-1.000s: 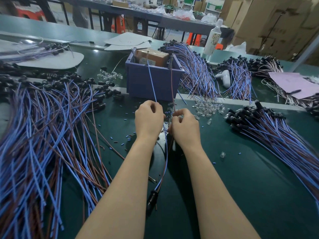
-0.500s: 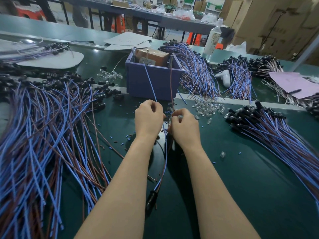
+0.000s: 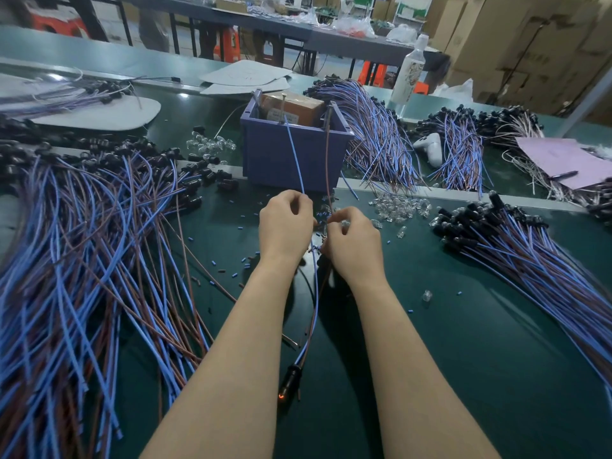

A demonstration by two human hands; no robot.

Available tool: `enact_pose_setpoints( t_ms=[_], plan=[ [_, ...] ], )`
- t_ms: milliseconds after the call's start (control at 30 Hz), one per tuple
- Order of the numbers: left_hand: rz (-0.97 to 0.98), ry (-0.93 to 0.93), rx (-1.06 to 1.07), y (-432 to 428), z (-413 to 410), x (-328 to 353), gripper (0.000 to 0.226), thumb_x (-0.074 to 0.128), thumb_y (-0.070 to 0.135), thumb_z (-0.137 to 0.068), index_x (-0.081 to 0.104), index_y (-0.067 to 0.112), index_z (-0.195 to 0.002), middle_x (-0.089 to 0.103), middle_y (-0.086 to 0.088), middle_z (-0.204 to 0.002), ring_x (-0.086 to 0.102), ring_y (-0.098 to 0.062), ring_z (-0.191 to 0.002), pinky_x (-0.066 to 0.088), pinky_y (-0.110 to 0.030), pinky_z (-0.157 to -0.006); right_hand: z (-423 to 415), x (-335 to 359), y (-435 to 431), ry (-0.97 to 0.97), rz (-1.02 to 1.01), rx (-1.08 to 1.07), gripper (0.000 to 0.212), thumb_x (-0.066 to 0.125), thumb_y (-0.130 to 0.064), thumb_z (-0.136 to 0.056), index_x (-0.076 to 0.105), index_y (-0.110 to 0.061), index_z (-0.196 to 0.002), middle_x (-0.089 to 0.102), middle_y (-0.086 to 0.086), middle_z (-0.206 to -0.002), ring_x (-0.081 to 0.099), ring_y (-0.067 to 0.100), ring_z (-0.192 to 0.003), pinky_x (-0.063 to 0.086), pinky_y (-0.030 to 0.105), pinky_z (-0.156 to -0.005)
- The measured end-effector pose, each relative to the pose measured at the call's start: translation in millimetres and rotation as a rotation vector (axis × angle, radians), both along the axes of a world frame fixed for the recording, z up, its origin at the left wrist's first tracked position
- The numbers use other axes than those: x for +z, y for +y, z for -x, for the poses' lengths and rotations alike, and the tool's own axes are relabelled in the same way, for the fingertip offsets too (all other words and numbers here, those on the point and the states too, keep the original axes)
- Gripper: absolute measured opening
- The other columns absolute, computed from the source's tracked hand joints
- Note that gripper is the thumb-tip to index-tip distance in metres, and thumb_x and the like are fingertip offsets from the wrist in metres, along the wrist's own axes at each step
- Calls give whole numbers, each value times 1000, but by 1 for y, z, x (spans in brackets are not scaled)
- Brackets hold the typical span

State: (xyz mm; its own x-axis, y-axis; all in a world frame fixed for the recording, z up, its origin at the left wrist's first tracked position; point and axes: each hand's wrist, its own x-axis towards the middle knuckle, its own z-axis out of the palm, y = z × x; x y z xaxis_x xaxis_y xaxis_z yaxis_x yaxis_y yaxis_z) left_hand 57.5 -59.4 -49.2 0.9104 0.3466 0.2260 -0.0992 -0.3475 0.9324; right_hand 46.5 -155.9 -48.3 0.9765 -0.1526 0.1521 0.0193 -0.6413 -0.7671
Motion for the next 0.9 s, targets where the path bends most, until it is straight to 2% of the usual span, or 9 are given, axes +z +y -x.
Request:
enact_pose_setpoints(
  t_ms=[67, 167, 300, 567, 767, 833, 900],
  plan=[
    [5, 5, 8, 0, 0, 1, 24, 46, 20, -97, 65, 9, -87, 64, 2, -66, 54, 11, -51, 39, -9, -55, 0, 0, 0, -8, 3, -3, 18, 45, -14, -87, 60, -16, -98, 69, 13, -88, 61, 30, -92, 49, 36, -82],
    [21, 17, 24, 0, 1, 2, 23, 46, 20, -96, 66, 9, -90, 63, 4, -63, 55, 3, -54, 43, -21, -65, 0, -1, 0, -15, 9, -6, 17, 46, -15, -87, 60, -18, -97, 69, 12, -89, 61, 29, -91, 48, 35, -80],
    [33, 18, 0, -2, 4, 4, 22, 45, 18, -96, 63, 10, -84, 66, 2, -66, 56, -2, -54, 50, -27, -69, 0, -1, 0, -20, 3, -5, 19, 47, -14, -87, 61, -15, -99, 69, 12, -92, 61, 30, -93, 48, 36, -82],
    [54, 37, -16, 0, 6, 7, 22, 45, 18, -97, 62, 11, -85, 64, 5, -63, 59, -8, -57, 54, -31, -73, 0, -1, -1, -7, -7, 12, 18, 46, -16, -88, 59, -16, -100, 68, 12, -94, 64, 31, -89, 51, 40, -83],
    [66, 42, -25, -2, 8, 8, 21, 46, 18, -96, 63, 11, -85, 65, 5, -65, 60, -7, -59, 55, -35, -77, 2, 0, -1, 0, -15, 18, 17, 46, -15, -88, 59, -16, -100, 69, 12, -90, 65, 30, -87, 51, 39, -82],
    [74, 46, -69, -2, 8, 13, 22, 48, 18, -95, 65, 10, -84, 67, -1, -70, 63, -16, -65, 55, -40, -80, 3, 7, -2, -11, -78, 27, 14, 46, -12, -89, 59, -16, -94, 69, 11, -83, 65, 26, -82, 51, 38, -80],
    [110, 62, -176, -3, 9, 20, 22, 48, 18, -96, 68, 11, -90, 68, -8, -79, 61, -24, -68, 55, -47, -81, 6, 17, -4, -33, -222, 102, 14, 47, -8, -90, 57, -17, -86, 66, 5, -71, 63, 13, -63, 51, 32, -68]
  ],
)
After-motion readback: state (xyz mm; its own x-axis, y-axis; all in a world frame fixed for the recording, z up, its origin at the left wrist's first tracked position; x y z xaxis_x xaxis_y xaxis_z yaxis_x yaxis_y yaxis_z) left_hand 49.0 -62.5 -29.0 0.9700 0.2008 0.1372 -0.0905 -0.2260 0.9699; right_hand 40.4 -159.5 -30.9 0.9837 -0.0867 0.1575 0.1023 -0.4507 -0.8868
